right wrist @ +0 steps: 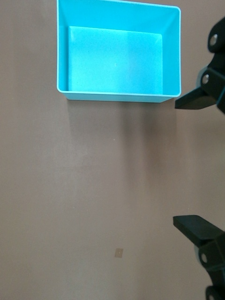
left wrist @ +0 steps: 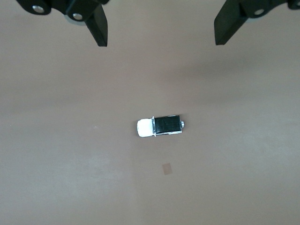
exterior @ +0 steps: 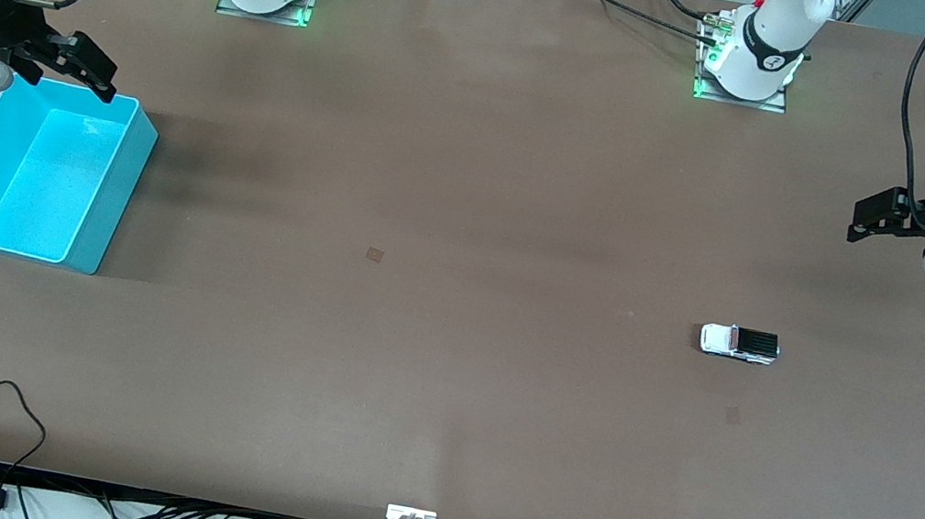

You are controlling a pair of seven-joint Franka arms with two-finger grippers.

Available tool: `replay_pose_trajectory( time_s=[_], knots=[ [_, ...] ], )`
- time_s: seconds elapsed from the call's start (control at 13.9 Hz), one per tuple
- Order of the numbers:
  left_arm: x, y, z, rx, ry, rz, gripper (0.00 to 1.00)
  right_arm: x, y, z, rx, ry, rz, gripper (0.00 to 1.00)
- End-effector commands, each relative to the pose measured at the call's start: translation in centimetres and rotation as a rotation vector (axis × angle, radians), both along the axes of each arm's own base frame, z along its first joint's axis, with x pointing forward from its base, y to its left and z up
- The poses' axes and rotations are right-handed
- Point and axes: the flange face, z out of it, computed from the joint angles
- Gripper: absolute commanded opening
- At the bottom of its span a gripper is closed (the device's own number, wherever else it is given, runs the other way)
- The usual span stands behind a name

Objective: Wind and store white jeep toy
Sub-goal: 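Move the left gripper over the white toy jeep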

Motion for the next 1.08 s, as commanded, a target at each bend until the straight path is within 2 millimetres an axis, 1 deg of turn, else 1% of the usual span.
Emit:
replay_pose_trajectory(
  time_s=[0.0, 0.29, 0.58, 0.65, 0.79, 0.86, 1.01],
  knots=[
    [0.2, 0.5, 0.5, -0.012, 0.009, -0.024, 1.0, -0.4, 0.0, 0.1, -0.001, 0.002, 0.001, 1.0],
    [0.1, 0.4, 0.6, -0.01, 0.014, -0.023, 1.0, -0.4, 0.0, 0.1, -0.001, 0.004, 0.001, 1.0],
    [-0.2, 1.0, -0.1, -0.013, 0.059, -0.017, 1.0, -0.4, 0.0, 0.2, -0.001, 0.005, 0.001, 1.0],
    [0.2, 1.1, -1.1, -0.013, 0.082, -0.016, 1.0, -0.4, 0.0, 0.1, -0.002, 0.007, 0.002, 1.0],
    [0.2, 0.9, -1.6, -0.013, 0.102, -0.025, 1.0, -0.4, 0.0, 0.1, -0.001, 0.005, 0.001, 1.0],
    [0.2, 0.8, -1.6, -0.015, 0.103, -0.044, 1.0, -0.4, 0.0, 0.1, 0.0, 0.005, -0.001, 1.0],
    [0.0, 0.8, -2.2, -0.037, 0.13, -0.176, 1.0, -0.4, 0.0, 0.1, -0.001, 0.004, 0.001, 1.0]
  ],
)
